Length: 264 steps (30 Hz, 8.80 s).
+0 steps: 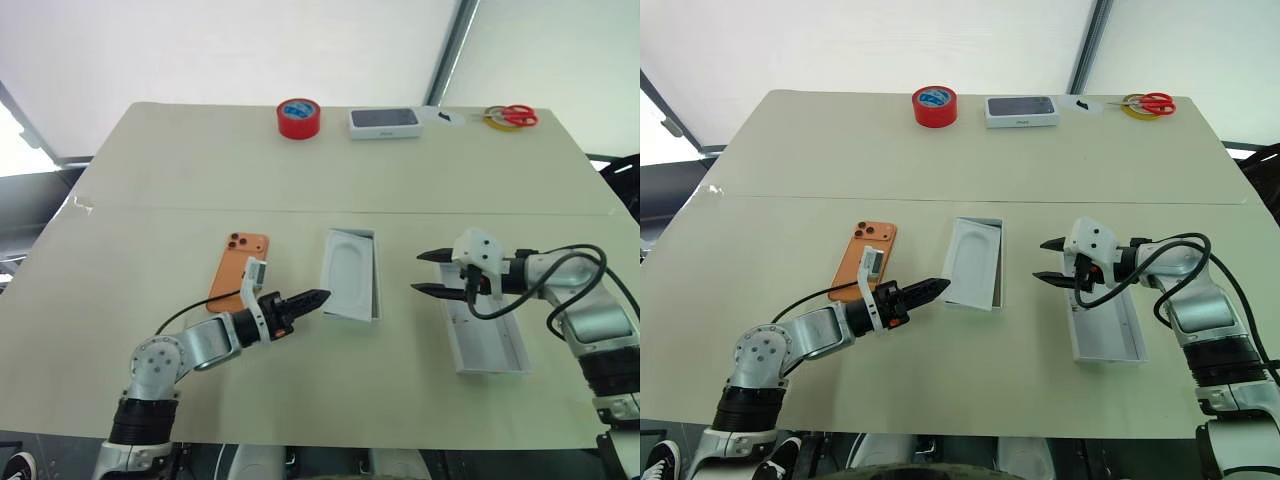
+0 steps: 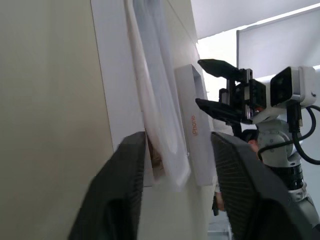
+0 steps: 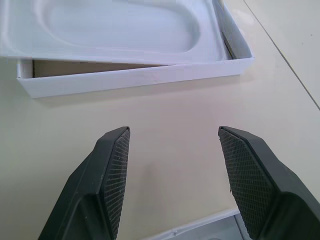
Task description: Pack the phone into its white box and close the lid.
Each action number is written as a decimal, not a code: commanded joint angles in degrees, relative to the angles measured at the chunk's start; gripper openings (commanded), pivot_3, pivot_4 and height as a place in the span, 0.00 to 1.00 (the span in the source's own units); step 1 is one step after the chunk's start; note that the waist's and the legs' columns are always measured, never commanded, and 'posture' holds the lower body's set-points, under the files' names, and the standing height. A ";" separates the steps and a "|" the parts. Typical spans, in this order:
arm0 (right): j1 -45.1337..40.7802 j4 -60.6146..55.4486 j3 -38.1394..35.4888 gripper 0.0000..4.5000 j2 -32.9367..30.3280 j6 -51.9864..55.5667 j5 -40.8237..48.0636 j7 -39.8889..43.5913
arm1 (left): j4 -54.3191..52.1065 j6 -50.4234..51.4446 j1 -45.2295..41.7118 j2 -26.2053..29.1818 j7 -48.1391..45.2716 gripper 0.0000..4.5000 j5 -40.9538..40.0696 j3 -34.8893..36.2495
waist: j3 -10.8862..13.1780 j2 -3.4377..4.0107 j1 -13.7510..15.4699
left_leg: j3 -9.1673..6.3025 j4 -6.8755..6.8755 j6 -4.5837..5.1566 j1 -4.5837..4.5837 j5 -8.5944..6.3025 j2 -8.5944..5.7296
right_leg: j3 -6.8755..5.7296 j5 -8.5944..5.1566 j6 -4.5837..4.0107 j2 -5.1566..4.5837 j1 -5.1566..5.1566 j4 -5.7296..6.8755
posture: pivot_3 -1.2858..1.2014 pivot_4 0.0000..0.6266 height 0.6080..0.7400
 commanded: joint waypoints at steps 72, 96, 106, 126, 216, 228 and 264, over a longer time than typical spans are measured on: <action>-21.54 2.15 21.86 0.01 35.47 1.54 -19.43 -16.91 | 8.68 -15.73 3.51 27.42 -39.46 0.88 33.22 20.02 | 0.13 0.14 -1.94 | 0.18 -0.30 -0.06 -0.25 0.00 -0.02 | 0.07 0.02 0.00 -0.04 -0.69 0.29 | 0.52 0.24 0.92; -28.55 16.68 32.39 0.01 42.12 4.72 -32.52 -20.11 | 31.94 -2.22 -11.75 25.63 -59.63 0.88 45.86 -0.20 | -0.01 -0.01 -1.87 | 0.26 -0.21 -0.08 -0.25 0.03 -0.18 | 0.05 0.02 0.01 -0.16 -0.87 0.80 | 0.52 0.24 0.92; -28.02 14.70 31.95 0.01 40.37 5.51 -31.82 -15.83 | 30.72 -3.14 -14.86 23.00 -54.25 0.88 50.89 -0.20 | -0.11 -0.01 -1.36 | 0.24 -0.19 -0.07 -0.16 0.02 -0.27 | 0.05 0.02 0.01 -0.26 -0.84 0.97 | 0.52 0.24 0.92; -27.98 14.30 31.49 0.01 40.35 5.75 -32.20 -12.94 | 19.51 13.09 -17.79 15.97 -42.77 0.88 44.65 8.18 | -0.17 -0.02 -0.29 | 0.17 -0.15 -0.05 -0.05 0.01 -0.35 | 0.05 0.02 0.00 -0.34 -0.82 0.96 | 0.52 0.24 0.92; -2.57 -19.89 14.99 0.01 10.12 8.40 -8.54 0.87 | 8.09 17.07 -11.69 4.05 -21.09 0.00 19.12 28.71 | 0.28 -0.66 -0.20 | 0.14 -0.19 -0.10 -0.24 0.04 -0.18 | -0.10 0.03 0.03 -0.25 -0.59 0.41 | 0.52 0.24 0.92; -4.61 -27.72 21.11 0.01 15.33 26.19 -13.37 -10.19 | 7.95 14.80 -19.21 -0.90 -14.78 0.00 16.31 27.98 | 0.29 -0.68 -0.32 | 0.07 -0.16 -0.11 -0.24 0.04 -0.18 | -0.17 0.03 0.03 -0.24 -0.55 0.38 | 0.52 0.24 0.92; -9.51 -4.45 7.88 0.65 5.64 3.44 -6.96 -3.64 | 7.62 10.94 -14.03 -10.04 -9.36 0.00 16.02 16.83 | 0.33 -0.72 0.08 | 0.06 -0.02 -0.19 -0.19 0.11 0.00 | -0.25 0.03 0.05 0.03 -0.30 0.25 | 0.52 0.24 0.92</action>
